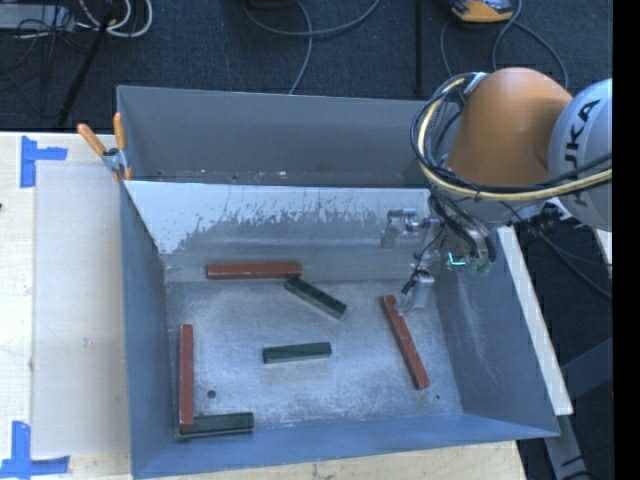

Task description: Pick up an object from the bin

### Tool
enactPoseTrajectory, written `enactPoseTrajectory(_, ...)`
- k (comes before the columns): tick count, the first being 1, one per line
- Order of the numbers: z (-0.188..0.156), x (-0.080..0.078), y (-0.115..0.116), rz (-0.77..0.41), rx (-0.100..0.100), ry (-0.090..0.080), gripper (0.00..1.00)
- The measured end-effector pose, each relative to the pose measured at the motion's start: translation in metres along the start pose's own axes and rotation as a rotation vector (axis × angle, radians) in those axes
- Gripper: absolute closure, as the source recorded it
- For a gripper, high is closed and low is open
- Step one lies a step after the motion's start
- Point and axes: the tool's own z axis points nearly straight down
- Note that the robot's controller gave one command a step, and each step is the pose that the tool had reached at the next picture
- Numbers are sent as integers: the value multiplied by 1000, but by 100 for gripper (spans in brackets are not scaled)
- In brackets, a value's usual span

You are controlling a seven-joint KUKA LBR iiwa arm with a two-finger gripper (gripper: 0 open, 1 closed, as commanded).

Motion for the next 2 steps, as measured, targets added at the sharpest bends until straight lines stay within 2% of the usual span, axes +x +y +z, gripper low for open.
enactPoseTrajectory(1,145,-15,34,11,-1,-1,0)
enactPoseTrajectory(2,140,-16,34,10,0,-8,100)
